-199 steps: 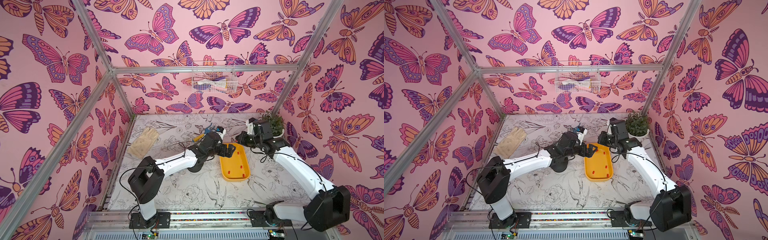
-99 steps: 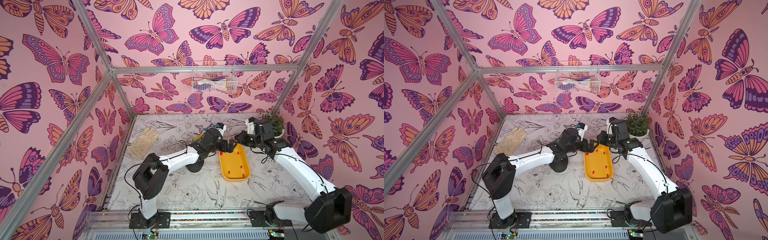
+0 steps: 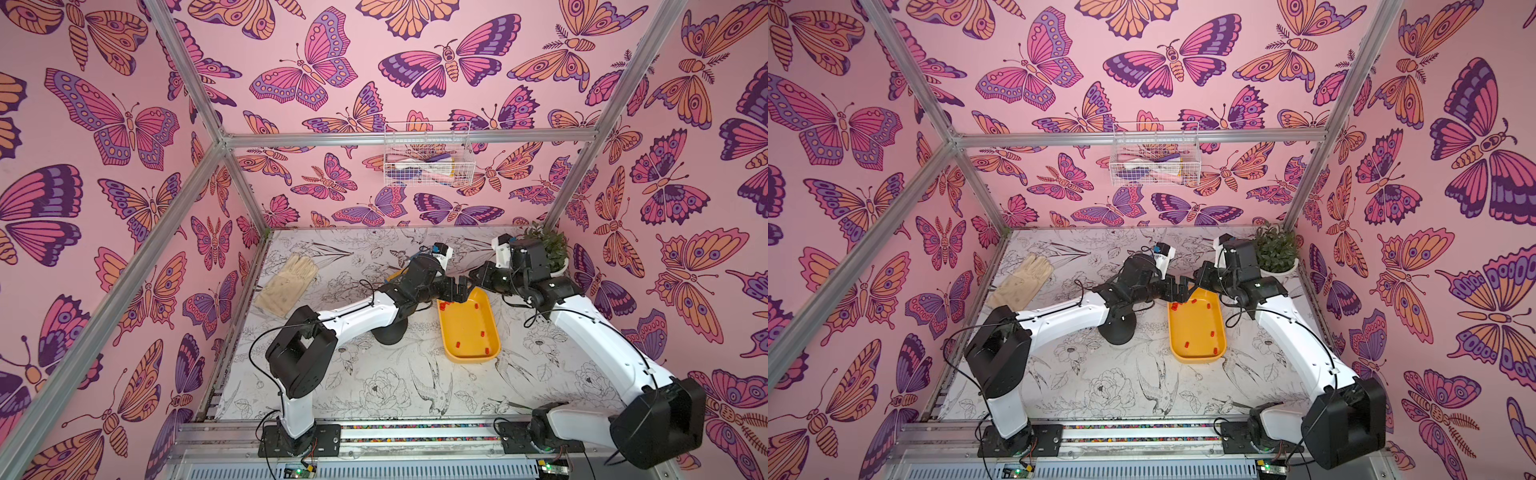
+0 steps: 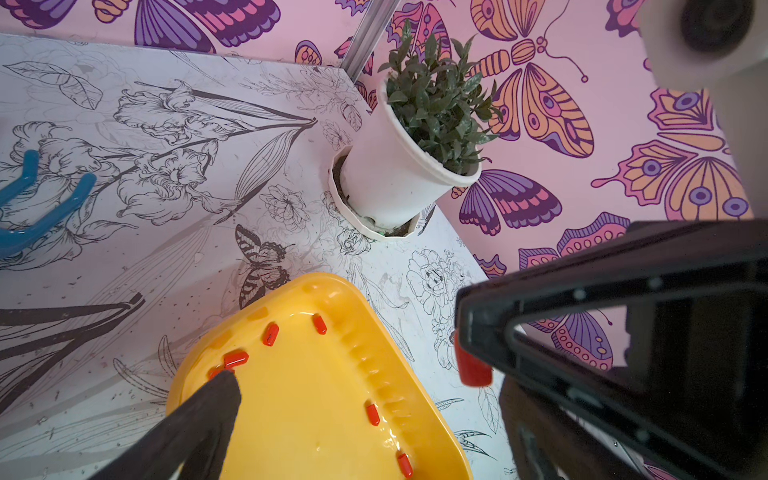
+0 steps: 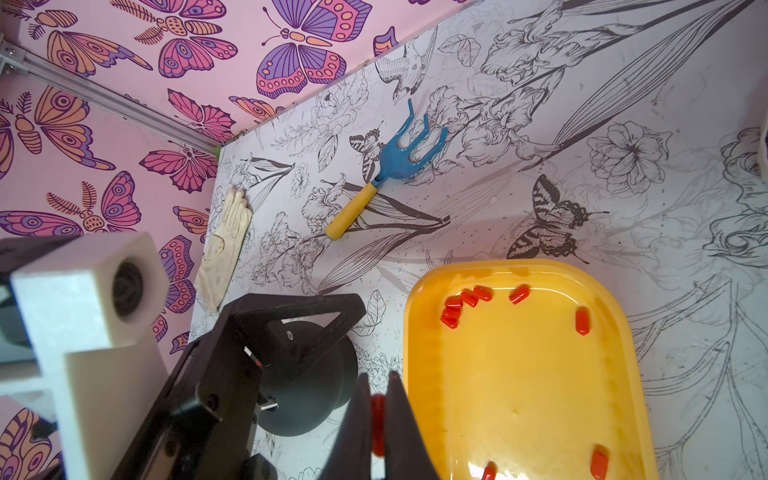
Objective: Cover the protruding screws with screw protection sleeves
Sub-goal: Pick up the screw protection sleeve from the storage box.
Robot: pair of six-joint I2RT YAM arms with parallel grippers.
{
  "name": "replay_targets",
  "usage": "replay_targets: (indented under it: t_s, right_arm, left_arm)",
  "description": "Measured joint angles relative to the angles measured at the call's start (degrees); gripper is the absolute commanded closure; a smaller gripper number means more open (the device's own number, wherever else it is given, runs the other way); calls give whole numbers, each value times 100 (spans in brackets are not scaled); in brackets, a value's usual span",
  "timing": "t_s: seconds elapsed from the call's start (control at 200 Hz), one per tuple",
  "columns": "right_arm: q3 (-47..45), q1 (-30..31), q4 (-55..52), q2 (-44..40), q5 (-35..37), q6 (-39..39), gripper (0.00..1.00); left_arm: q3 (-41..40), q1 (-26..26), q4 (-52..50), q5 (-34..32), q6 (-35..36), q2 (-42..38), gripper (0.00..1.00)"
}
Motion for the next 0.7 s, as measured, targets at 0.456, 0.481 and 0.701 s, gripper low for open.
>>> replay_targets:
  t_s: [0.456, 0.481, 0.701]
  right_arm:
    - [-101, -2, 107, -101, -83, -2, 90]
    - [-107, -2, 111, -101, -83, -2, 90]
    - [-140, -20, 160, -103, -120, -2, 90]
  left_arm:
    - [0, 105, 7, 92, -24, 26, 0]
    - [0, 105, 4, 92, -24, 28, 0]
    - [0, 116, 4, 96, -24, 35, 0]
